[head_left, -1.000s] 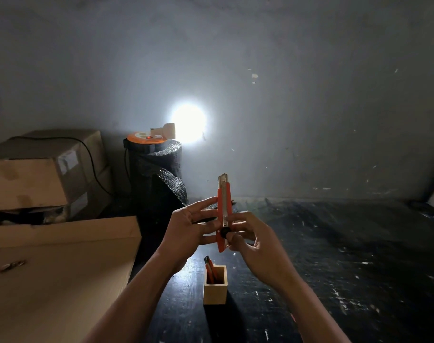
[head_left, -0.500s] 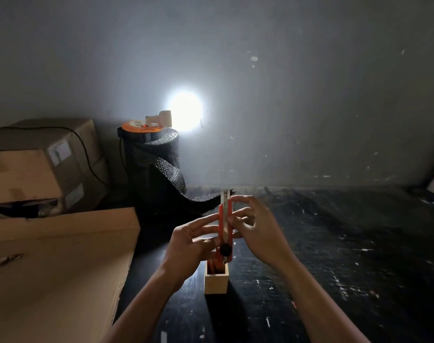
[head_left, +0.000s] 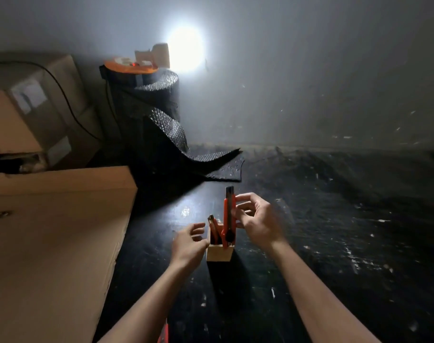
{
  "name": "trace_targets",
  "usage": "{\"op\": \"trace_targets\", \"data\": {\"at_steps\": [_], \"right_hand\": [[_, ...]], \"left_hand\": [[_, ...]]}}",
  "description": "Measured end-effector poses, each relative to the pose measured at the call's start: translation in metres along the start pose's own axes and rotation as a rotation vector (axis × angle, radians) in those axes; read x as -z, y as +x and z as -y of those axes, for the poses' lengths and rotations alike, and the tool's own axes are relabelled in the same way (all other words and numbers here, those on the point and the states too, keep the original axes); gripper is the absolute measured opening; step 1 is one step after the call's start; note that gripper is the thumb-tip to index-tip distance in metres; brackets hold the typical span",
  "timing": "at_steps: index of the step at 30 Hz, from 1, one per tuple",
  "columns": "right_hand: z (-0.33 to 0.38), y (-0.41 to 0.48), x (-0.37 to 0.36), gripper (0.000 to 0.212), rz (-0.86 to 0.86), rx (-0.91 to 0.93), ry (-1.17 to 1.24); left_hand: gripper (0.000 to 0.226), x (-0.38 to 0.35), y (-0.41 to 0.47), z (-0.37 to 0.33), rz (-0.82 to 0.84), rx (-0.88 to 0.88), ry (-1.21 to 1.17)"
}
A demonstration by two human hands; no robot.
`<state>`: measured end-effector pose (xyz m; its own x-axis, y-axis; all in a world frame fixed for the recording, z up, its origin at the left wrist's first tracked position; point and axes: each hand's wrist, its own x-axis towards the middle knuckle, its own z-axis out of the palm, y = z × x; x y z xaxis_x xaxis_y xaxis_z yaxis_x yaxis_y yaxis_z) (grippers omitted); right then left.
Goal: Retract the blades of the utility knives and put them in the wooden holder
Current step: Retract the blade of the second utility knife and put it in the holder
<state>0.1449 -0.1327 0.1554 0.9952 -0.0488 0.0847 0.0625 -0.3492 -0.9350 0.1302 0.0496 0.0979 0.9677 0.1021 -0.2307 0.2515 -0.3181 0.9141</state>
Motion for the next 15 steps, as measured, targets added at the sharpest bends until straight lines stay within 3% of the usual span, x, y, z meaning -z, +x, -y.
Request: {"op": "trace_targets", "data": {"at_steps": [4,7,12,15], "right_hand": [[-0.032,0.027,-0.013,0.015,-0.01,-0.044,-0.023],[-0.048,0.044,-0.018,0.012,-0.036,-0.065,-0.063],[-0.077,0.065,-0.029,0.011,-0.014,-0.1,-0.167],[-0.094,0.07,-0.034,0.01,0.035,-0.122,-0.233]], "left_hand": [[0.089,-0.019,0.025,0.027,0.047,0.088,0.169],[0.102,-0.03,0.039,0.042,0.114,0.185,0.21],[0.109,-0.042,0.053,0.052,0.096,0.155,0.114],[0.098,-0.046,0.058,0.053,0.065,0.108,0.084]]}}
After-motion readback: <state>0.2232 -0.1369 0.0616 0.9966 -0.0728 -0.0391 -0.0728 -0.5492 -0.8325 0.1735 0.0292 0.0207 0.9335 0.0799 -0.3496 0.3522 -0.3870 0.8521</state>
